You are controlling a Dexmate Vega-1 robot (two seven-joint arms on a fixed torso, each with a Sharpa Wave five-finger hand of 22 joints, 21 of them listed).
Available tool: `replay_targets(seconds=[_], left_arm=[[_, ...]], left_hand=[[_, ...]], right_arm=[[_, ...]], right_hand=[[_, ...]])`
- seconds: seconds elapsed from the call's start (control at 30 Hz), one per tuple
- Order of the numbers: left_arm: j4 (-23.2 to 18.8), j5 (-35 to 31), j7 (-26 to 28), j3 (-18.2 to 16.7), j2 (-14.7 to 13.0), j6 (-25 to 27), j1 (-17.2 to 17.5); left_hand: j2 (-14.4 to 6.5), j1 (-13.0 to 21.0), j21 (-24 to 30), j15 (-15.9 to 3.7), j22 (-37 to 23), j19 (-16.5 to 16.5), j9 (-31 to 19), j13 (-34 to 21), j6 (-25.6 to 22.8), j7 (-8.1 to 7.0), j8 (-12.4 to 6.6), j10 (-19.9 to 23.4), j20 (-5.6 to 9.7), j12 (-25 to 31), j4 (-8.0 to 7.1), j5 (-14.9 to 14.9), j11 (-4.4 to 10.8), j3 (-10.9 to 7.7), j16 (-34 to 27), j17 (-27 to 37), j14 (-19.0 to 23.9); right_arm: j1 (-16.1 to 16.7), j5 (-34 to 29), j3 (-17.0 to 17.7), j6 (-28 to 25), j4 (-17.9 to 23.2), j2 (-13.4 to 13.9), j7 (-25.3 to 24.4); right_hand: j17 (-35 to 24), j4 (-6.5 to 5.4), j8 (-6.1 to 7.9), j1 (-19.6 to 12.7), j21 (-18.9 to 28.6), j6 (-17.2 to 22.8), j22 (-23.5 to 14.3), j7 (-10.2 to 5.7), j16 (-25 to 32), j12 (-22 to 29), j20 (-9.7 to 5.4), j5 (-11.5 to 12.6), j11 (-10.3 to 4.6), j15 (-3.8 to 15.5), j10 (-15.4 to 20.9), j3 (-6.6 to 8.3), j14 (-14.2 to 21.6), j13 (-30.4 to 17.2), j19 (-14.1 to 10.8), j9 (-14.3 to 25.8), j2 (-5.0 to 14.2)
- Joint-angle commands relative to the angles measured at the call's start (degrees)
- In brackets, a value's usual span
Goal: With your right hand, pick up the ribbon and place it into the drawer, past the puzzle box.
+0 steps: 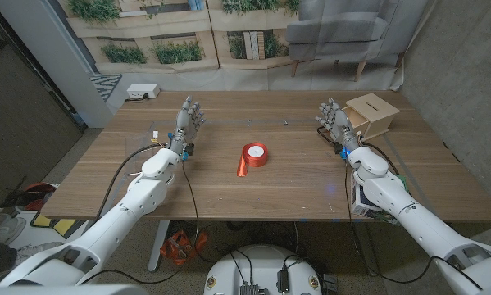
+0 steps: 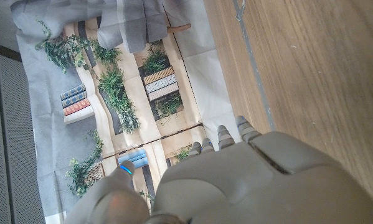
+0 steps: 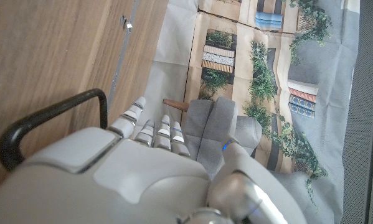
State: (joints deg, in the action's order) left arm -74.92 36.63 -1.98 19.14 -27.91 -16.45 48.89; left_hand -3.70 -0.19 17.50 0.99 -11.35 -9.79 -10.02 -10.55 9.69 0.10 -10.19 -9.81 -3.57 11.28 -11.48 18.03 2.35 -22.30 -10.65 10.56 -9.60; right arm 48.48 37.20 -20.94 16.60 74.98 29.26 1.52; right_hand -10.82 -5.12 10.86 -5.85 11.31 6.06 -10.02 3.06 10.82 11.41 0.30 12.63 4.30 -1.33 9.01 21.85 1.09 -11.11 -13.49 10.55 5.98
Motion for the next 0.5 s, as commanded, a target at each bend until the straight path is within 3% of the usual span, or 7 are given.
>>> replay_targets(seconds=[0.03,0.27,0.4,0.5], left_arm=[[-0.4,-4.2,-3.2,-5.1,3.6,2.2,1.7],[-0.6,-6.0,-4.7,-7.4,5.0,3.0,2.2],[-0.7,-6.8,-5.4,-8.4,5.6,3.2,2.2],[-0.7,-7.3,-5.7,-9.1,6.0,3.5,2.3]], left_hand=[[-6.9,0.0,0.3,-0.02,-0.1,-3.4,-0.1,-0.2,8.9,-0.09,-0.38,-9.1,0.01,0.4,0.13,0.4,0.02,-0.37,-0.3,0.1,-10.9],[-6.9,0.0,0.3,-0.07,-0.1,-3.4,-0.1,-0.2,8.8,-0.11,-0.41,-9.0,0.00,0.5,0.14,0.4,-0.09,-0.37,-0.3,0.1,-10.9],[-6.9,0.0,0.3,-0.12,-0.1,-3.4,-0.1,-0.2,8.8,-0.15,-0.41,-9.0,0.01,0.4,0.14,0.4,0.02,-0.37,-0.3,0.1,-10.9],[-6.9,0.0,0.3,-0.14,-0.1,-3.4,-0.1,-0.2,8.7,-0.29,-0.44,-9.0,-0.17,0.4,0.14,0.4,-0.16,-0.37,-0.3,0.1,-10.8]], right_arm=[[0.9,-0.8,0.7,-1.1,1.6,0.2,-0.7],[0.6,-1.4,0.7,-0.8,1.7,-0.2,-0.6],[0.5,-2.1,0.6,-0.9,2.0,0.0,-0.8],[0.5,-3.1,0.4,-0.9,2.6,0.5,-1.0]], right_hand=[[-0.2,0.06,0.40,0.0,0.2,0.6,-0.1,-0.06,0.4,0.1,0.09,0.3,-0.06,-0.28,0.4,0.38,0.2,-0.1,-0.6,0.3,0.35],[-0.2,0.02,1.34,0.1,0.2,3.1,-0.1,-0.21,0.4,0.4,0.13,0.4,0.14,-0.25,1.1,0.48,0.3,-0.1,-0.6,0.4,0.38],[0.0,0.42,0.10,-0.4,0.2,0.2,-0.1,-1.92,0.3,-0.1,0.15,0.4,-0.13,-0.26,0.1,0.82,0.3,-0.1,-0.6,0.4,0.42],[0.0,0.70,-0.09,-0.7,0.2,-0.4,-0.1,-2.32,0.2,-0.3,0.24,0.4,-0.06,-0.40,-0.6,0.99,0.2,-0.1,-0.6,0.4,0.43]])
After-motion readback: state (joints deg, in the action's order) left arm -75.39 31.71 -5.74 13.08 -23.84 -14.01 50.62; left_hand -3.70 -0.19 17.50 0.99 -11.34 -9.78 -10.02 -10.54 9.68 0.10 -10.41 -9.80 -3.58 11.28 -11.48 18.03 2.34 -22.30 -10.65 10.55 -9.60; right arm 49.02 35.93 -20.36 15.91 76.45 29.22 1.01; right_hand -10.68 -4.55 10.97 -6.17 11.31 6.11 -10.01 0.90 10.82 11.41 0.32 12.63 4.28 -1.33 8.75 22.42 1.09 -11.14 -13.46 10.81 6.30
